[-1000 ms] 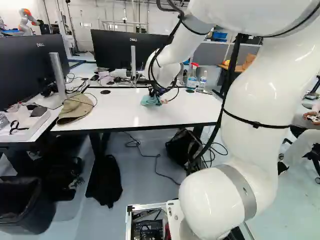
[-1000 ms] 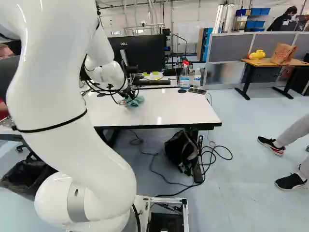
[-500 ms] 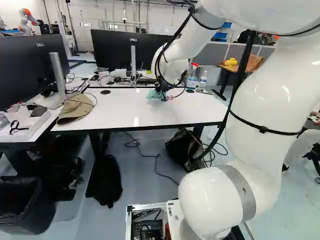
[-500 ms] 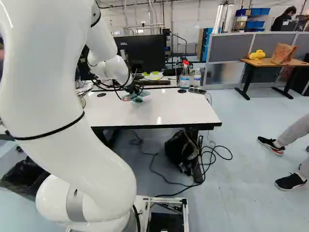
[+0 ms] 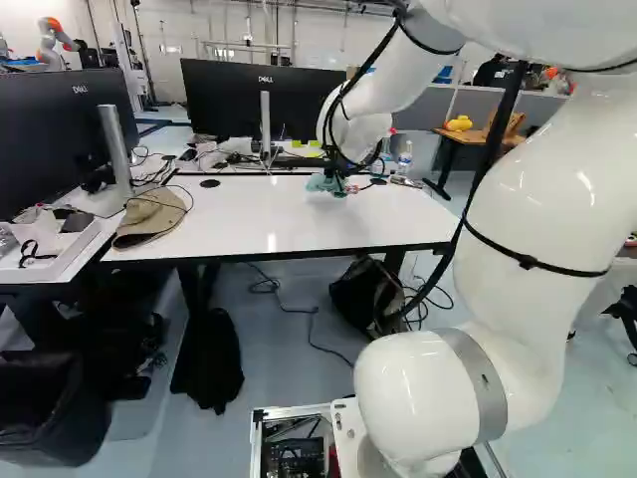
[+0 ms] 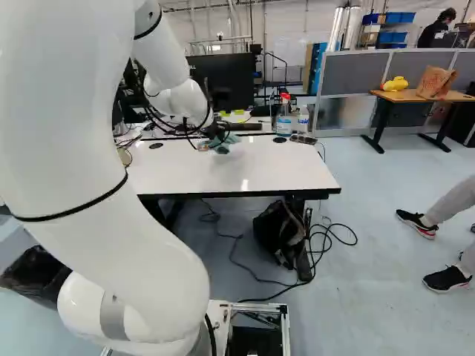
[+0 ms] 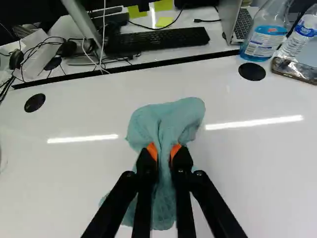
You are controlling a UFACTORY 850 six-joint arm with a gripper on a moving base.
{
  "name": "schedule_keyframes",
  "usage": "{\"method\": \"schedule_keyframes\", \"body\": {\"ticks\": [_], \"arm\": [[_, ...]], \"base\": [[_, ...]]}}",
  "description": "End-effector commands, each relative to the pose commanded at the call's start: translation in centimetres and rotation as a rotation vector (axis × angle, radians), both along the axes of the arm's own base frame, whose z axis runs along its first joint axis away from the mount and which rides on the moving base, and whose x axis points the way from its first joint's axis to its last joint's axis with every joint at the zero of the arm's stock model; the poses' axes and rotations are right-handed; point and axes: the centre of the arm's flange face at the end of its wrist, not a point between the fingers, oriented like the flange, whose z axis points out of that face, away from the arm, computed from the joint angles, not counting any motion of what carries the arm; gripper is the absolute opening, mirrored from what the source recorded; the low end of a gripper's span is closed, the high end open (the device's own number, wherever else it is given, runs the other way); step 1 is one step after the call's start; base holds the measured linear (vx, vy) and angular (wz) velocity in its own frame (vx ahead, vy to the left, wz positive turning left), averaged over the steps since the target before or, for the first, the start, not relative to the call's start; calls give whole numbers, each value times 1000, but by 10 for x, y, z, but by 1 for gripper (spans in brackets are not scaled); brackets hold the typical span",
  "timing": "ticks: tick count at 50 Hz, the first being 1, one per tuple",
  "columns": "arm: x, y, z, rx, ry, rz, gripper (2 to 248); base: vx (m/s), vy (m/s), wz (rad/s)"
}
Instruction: Clean the table with the green towel
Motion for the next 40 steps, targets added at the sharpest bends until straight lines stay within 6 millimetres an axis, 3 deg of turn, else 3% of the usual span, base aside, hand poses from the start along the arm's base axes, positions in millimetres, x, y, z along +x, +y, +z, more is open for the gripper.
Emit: {"method": "schedule_keyframes", "body": {"ticks": [40], "arm": [[26, -66, -1, 0, -6, -124, 47]], "base": [[0, 0, 0]]}}
